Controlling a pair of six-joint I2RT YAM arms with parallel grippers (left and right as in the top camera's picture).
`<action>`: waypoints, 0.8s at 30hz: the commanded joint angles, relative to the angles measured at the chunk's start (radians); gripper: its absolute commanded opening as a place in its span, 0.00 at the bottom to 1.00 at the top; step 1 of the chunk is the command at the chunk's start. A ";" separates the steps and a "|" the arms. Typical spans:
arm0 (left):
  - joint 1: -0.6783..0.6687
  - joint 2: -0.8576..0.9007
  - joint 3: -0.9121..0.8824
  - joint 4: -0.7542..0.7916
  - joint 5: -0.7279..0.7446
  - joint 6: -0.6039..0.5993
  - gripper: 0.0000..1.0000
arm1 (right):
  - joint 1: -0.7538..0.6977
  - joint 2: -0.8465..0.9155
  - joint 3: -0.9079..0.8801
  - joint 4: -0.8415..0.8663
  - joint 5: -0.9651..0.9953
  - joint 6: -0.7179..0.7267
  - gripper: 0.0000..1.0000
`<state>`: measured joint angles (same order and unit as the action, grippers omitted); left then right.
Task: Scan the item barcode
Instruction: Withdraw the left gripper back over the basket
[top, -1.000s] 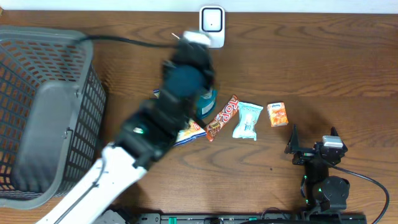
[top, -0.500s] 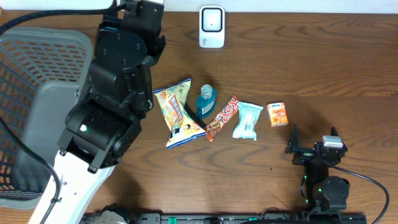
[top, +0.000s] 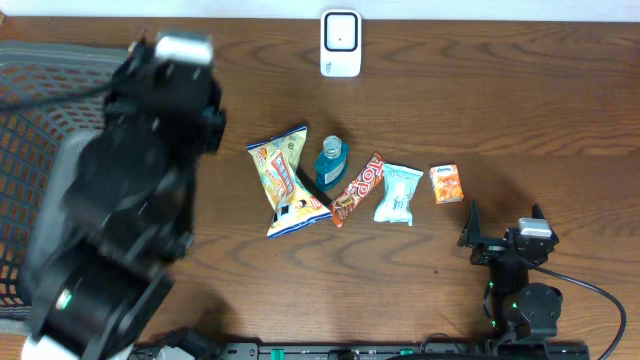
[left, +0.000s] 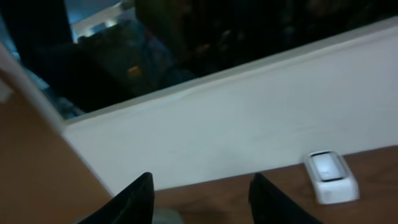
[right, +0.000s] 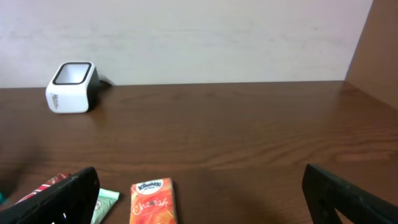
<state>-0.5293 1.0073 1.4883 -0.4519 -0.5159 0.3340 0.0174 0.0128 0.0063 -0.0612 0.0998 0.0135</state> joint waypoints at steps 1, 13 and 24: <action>0.030 -0.099 -0.063 -0.003 0.146 -0.082 0.50 | 0.008 -0.002 -0.001 -0.003 -0.005 -0.011 0.99; 0.399 -0.389 -0.214 -0.013 0.681 -0.304 0.56 | 0.008 -0.002 -0.001 -0.003 -0.001 -0.011 0.99; 0.561 -0.633 -0.248 -0.069 0.893 -0.386 0.57 | 0.008 -0.002 -0.001 -0.010 -0.186 0.364 0.99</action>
<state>0.0254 0.4255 1.2476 -0.5201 0.2825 -0.0200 0.0174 0.0128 0.0063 -0.0673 0.0158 0.1497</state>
